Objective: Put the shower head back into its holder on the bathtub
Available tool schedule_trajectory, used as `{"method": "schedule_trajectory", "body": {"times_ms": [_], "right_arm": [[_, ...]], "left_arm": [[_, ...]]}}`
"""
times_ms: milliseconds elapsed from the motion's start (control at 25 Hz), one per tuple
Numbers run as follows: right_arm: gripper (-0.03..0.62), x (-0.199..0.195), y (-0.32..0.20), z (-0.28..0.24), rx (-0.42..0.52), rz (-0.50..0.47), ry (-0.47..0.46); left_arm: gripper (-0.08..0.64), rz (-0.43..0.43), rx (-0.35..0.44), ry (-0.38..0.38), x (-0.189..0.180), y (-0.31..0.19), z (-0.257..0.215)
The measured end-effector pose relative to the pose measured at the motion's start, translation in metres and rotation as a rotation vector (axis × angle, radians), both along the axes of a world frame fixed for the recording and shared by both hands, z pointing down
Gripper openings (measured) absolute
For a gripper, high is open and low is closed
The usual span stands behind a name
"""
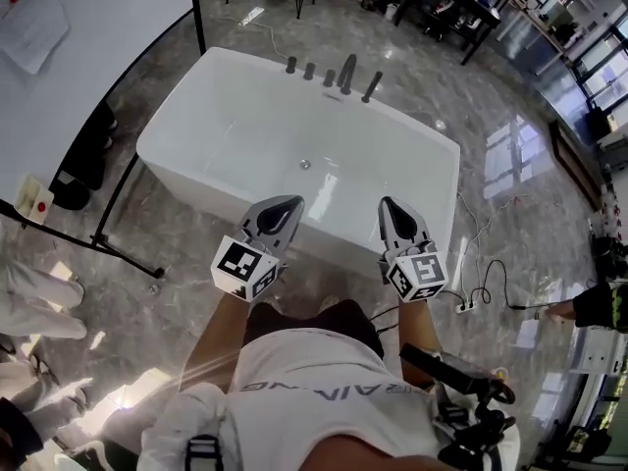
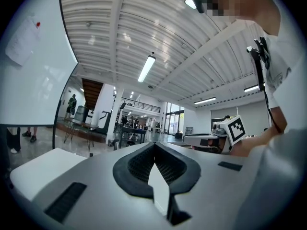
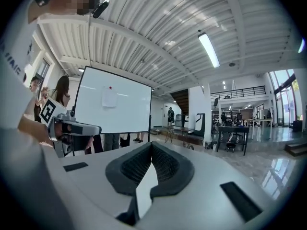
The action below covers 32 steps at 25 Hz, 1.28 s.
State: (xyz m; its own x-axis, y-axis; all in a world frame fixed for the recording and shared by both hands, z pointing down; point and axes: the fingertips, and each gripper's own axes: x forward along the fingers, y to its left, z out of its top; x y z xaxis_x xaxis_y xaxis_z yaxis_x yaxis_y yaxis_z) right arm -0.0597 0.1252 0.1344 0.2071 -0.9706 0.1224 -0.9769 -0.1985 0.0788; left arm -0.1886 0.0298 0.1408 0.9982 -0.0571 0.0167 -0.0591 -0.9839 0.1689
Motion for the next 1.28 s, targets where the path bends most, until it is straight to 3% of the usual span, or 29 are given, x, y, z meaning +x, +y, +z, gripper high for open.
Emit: {"method": "schedule_trajectory", "body": {"times_ms": [280,760,1040,1280], "right_arm": [[0.012,0.004,0.023,-0.006,0.008,-0.027,0.008],[0.012,0.064,0.168,-0.024,0.085,-0.018,0.004],[0.012,0.083,0.209,-0.023,0.077,0.05,-0.009],[0.012,0.068,0.219,-0.038,0.071,0.066,0.0]], "left_arm": [[0.017,-0.042,-0.031,-0.02,-0.004,0.024,0.01],[0.017,-0.106,0.023,-0.027,0.054,0.147,-0.03],[0.017,-0.054,0.063,-0.032,0.072,0.174,-0.04],[0.017,-0.009,0.074,-0.033,0.064,0.183,-0.051]]}}
